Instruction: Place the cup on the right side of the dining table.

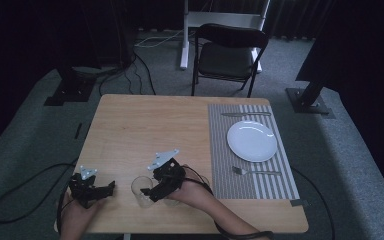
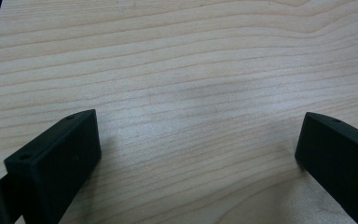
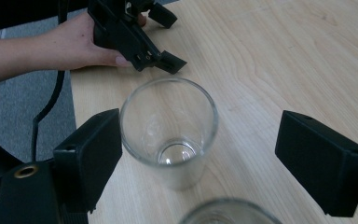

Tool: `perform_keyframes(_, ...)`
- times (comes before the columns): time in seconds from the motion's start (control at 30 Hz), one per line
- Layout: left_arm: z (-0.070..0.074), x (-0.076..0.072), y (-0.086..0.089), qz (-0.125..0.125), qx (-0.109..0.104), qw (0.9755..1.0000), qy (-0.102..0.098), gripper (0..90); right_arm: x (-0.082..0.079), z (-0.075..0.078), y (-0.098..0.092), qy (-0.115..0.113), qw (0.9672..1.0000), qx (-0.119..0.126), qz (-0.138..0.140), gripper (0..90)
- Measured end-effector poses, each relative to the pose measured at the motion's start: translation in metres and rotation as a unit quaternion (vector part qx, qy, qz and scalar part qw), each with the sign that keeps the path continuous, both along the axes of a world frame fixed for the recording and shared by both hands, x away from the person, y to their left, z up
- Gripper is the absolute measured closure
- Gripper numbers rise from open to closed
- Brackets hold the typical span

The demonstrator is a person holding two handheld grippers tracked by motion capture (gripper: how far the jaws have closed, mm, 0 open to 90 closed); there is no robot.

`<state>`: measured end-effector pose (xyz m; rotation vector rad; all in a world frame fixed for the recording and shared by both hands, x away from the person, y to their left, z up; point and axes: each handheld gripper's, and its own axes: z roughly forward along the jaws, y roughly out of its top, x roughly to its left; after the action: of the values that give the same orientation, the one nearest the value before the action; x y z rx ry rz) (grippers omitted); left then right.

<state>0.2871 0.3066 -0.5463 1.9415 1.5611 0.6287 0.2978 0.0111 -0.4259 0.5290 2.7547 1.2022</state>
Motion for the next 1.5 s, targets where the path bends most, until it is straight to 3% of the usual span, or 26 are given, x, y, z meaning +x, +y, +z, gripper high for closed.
perform_keyframes(0.37,0.0,0.0,0.0,0.0,0.0,1.0,0.0,0.4,-0.001,-0.007,0.027,0.005,0.9992,-0.035,0.021,15.3)
perform_keyframes(0.73,0.0,0.0,0.0,0.0,0.0,1.0,0.0,0.4,0.002,-0.013,0.039,0.017,0.9975,-0.063,0.026,15.3)
perform_keyframes(0.8,0.0,0.0,0.0,0.0,0.0,1.0,0.0,0.4,0.002,-0.014,0.042,0.019,0.9961,-0.082,0.025,15.5)
perform_keyframes(1.03,0.0,0.0,0.0,0.0,0.0,1.0,0.0,0.4,-0.001,-0.017,0.047,0.015,0.994,-0.107,0.012,22.4)
perform_keyframes(1.17,0.0,0.0,0.0,0.0,0.0,1.0,0.0,0.4,-0.002,-0.018,0.05,0.025,0.9929,-0.116,0.012,27.8)
perform_keyframes(1.4,0.0,0.0,0.0,0.0,0.0,1.0,0.0,0.4,-0.003,-0.017,0.051,0.011,0.9912,-0.132,0.008,28.5)
perform_keyframes(1.5,0.0,0.0,0.0,0.0,0.0,1.0,0.0,0.4,-0.005,-0.016,0.05,-0.009,0.9906,-0.136,0.01,28.5)
